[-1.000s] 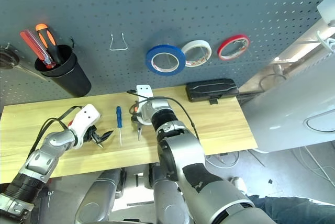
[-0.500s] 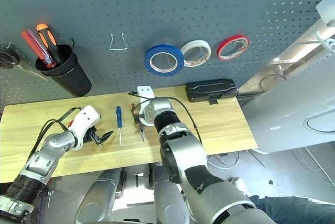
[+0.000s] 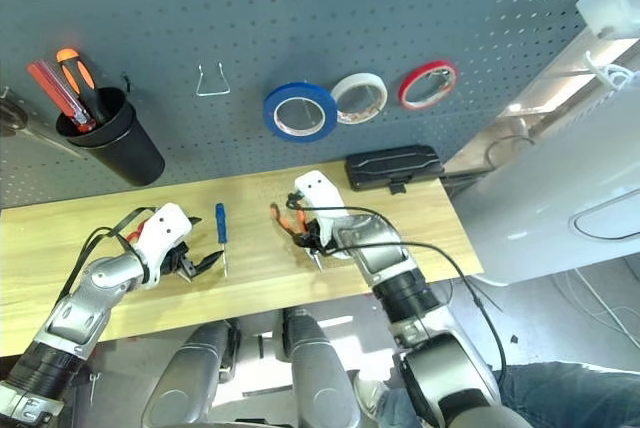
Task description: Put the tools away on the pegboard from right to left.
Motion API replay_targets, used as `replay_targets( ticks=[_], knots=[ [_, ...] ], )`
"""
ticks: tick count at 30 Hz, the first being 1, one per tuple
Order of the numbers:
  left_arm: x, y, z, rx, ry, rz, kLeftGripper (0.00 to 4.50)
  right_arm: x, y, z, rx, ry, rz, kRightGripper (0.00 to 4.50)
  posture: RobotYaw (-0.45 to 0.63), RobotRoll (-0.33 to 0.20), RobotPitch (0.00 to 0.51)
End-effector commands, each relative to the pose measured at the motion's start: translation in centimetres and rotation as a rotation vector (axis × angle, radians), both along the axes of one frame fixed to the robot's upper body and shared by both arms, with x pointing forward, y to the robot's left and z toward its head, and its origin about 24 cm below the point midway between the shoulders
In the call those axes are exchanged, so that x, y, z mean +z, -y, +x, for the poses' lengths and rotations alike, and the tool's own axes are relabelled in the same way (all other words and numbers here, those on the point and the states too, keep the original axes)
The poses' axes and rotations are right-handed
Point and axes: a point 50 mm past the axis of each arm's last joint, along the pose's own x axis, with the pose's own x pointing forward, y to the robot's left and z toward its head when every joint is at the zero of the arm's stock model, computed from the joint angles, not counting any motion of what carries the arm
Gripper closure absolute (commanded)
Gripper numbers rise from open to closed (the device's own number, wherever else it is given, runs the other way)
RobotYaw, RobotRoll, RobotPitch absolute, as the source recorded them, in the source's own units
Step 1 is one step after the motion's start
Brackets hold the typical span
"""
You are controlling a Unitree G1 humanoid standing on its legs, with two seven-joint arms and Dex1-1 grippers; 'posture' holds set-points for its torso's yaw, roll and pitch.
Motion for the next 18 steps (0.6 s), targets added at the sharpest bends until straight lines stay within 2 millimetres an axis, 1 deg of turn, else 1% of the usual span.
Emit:
replay_targets(
  ticks=[1,8,13,18],
  knots=[
    [0.3,0.1,-0.3,-0.008,0.037,-0.026,0.00,2.0,-0.3,-0.1,0.078,0.130,0.065,2.72,-0.01,0.000,0.276],
    [1.4,0.1,-0.1,-0.038,0.135,-0.048,0.00,6.4,-0.3,-0.3,0.190,0.391,0.184,2.72,-0.01,0.000,0.279],
    [2.9,0.3,0.0,-0.094,0.250,-0.093,0.00,10.6,-1.5,-1.6,0.334,0.599,0.269,2.72,-0.02,0.000,0.281],
    [4.1,0.3,-0.4,-0.140,0.359,-0.149,0.00,13.6,-2.2,-2.5,0.390,0.717,0.326,2.72,-0.03,0.000,0.276]
  ],
)
